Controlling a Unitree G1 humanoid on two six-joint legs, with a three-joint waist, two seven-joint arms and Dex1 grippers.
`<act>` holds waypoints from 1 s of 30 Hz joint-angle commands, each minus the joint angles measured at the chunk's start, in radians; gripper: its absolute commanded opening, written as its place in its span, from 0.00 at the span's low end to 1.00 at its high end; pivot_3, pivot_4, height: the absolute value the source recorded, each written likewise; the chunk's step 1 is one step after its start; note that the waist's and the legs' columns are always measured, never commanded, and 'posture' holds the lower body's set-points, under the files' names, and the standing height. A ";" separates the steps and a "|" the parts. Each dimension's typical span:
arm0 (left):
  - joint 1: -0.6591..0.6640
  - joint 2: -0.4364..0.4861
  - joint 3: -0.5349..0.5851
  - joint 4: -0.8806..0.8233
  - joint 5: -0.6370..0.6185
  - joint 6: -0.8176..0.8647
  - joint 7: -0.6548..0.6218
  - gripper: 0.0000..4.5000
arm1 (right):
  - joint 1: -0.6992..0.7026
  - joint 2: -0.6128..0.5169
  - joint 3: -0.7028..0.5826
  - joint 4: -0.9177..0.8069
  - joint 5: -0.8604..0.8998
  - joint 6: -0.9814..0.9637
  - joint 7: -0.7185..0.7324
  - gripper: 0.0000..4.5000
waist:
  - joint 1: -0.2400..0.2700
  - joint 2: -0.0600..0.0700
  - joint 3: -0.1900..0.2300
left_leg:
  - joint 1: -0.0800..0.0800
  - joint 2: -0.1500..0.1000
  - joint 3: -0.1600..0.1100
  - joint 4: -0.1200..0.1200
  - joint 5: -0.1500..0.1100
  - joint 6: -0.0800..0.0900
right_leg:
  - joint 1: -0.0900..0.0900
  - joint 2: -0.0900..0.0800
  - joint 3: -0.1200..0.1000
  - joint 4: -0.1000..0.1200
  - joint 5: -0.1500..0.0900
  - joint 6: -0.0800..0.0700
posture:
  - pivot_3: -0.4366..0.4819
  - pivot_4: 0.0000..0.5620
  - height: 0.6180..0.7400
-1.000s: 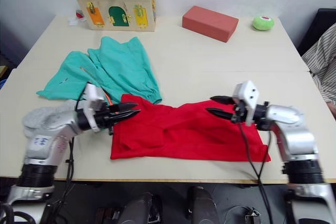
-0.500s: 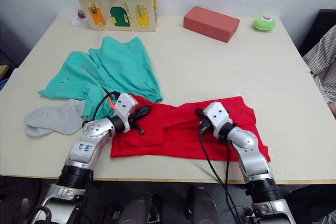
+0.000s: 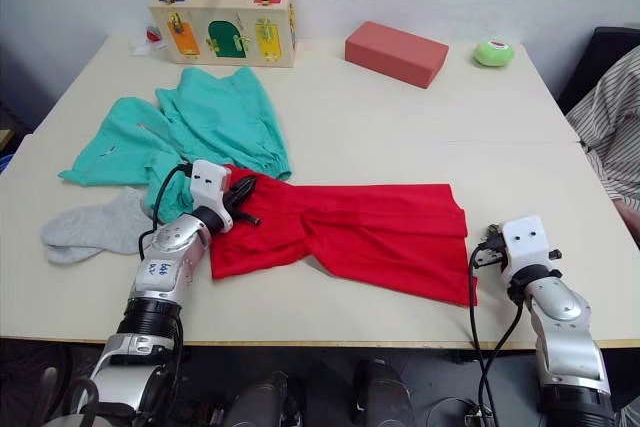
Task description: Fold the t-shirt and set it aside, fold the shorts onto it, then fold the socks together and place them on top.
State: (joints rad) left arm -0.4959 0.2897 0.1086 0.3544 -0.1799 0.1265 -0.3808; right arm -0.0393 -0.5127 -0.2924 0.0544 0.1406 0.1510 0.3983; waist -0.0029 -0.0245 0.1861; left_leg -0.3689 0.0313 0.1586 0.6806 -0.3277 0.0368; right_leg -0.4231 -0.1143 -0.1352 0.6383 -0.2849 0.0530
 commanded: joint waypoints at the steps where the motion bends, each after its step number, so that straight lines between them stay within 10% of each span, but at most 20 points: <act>1: 0.026 0.019 -0.001 -0.097 -0.072 -0.037 -0.137 0.00 | -0.017 -0.005 0.016 -0.060 0.031 -0.127 0.072 0.01 | 0.000 0.001 0.000 | -0.001 0.000 0.000 0.000 0.000 0.000 | -0.001 0.000 0.000 0.000 0.000 0.000 | 0.48 0.27 1.00; 16: 0.208 0.191 -0.117 -0.439 -0.088 0.114 -0.364 0.00 | -0.247 0.186 0.340 -0.081 -0.093 -0.065 0.024 0.01 | -0.019 0.004 0.001 | -0.003 0.000 0.001 -0.002 0.000 0.000 | -0.004 0.000 0.001 -0.001 0.000 -0.001 | 0.48 0.27 1.00; 30: 0.260 0.175 -0.051 -0.363 -0.060 0.132 -0.262 0.00 | -0.182 0.046 0.111 0.135 0.011 -0.142 0.057 0.01 | -0.012 0.004 0.001 | -0.002 0.000 0.001 -0.002 0.000 0.000 | -0.003 0.000 0.001 -0.001 0.000 -0.001 | 0.48 0.27 1.00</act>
State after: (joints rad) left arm -0.2480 0.4535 0.0277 -0.0123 -0.2143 0.2982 -0.6163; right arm -0.2334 -0.4498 -0.1331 0.1873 0.1053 0.0213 0.4285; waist -0.0146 -0.0204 0.1872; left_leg -0.3710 0.0312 0.1594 0.6787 -0.3278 0.0369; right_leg -0.4258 -0.1145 -0.1345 0.6373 -0.2852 0.0525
